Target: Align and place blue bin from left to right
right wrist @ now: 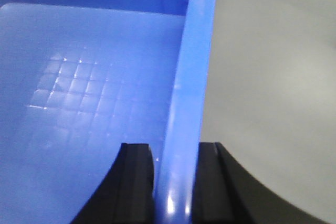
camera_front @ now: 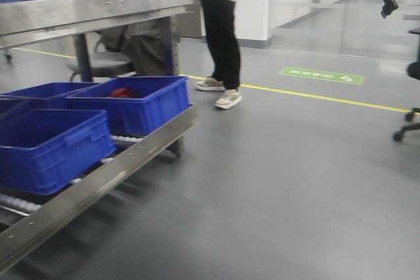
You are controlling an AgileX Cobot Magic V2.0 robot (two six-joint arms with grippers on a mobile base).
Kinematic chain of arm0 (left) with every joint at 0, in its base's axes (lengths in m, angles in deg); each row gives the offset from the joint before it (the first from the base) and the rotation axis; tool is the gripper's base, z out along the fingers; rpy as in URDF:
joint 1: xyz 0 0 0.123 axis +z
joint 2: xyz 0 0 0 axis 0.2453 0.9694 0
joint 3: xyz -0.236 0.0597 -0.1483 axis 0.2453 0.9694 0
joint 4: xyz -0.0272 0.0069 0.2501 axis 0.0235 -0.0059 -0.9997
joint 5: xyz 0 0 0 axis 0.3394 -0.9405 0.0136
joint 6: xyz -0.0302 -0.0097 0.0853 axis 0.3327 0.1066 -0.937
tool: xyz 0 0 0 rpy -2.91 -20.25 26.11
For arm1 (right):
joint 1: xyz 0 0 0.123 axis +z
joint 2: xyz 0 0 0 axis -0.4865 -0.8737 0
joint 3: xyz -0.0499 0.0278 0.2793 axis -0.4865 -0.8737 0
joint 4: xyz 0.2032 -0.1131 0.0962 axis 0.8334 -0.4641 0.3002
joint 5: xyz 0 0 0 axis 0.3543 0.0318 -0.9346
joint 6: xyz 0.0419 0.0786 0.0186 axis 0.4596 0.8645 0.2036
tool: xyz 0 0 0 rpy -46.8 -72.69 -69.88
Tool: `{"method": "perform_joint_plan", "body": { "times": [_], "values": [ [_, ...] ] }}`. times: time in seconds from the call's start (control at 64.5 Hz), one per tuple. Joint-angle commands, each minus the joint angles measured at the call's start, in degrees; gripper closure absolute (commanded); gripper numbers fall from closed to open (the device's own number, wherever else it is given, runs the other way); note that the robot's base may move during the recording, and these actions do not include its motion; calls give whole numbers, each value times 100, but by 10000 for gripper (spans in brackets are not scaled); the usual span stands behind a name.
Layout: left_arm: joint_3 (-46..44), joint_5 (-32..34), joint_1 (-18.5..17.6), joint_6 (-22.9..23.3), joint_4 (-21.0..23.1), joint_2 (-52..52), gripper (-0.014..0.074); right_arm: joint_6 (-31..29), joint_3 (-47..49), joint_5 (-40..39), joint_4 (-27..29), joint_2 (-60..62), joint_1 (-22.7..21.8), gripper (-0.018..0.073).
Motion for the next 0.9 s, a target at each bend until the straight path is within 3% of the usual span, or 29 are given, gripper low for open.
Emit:
{"method": "perform_joint_plan", "body": {
  "times": [0.0,0.884],
  "values": [
    [-109,768,-40,-52,44,-154,613,-185,78,-481,153,165,15,629],
    [-109,768,-40,-52,44,-154,613,-185,78,-481,153,165,15,629]
  ]
}}
